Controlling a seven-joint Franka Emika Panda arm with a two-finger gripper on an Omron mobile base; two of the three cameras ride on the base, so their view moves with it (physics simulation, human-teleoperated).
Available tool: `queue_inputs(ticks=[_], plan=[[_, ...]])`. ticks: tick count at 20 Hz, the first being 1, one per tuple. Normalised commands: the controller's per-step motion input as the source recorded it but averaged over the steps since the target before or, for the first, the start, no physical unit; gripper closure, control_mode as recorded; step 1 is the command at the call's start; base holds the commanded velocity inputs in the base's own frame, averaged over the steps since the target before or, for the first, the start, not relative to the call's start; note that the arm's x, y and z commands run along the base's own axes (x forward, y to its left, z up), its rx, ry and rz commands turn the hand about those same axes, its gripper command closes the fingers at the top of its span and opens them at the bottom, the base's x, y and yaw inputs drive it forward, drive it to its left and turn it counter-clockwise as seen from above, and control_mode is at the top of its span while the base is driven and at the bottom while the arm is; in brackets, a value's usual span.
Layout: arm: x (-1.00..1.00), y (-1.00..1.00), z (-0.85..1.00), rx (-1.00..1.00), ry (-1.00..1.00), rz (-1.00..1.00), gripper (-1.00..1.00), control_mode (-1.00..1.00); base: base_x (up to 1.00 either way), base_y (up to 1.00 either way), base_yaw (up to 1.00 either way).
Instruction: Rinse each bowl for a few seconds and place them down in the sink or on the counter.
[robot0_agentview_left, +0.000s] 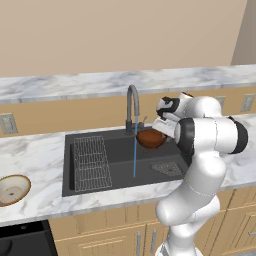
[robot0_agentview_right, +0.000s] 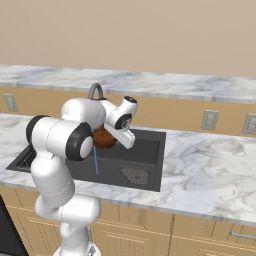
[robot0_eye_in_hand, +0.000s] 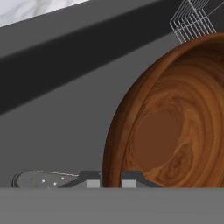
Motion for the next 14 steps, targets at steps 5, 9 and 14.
queue_inputs(ticks=[5, 9, 14], plan=[[-0.01, -0.40, 0.01, -0.05, 0.00, 0.00, 1.00, -1.00, 0.00, 0.00, 0.00], [0.00, -0.32, 0.19, -0.03, 0.00, 0.00, 1.00, -1.00, 0.00, 0.00, 0.00], [0.00, -0.31, 0.23, -0.03, 0.00, -0.01, 1.00, -1.00, 0.00, 0.00, 0.00]])
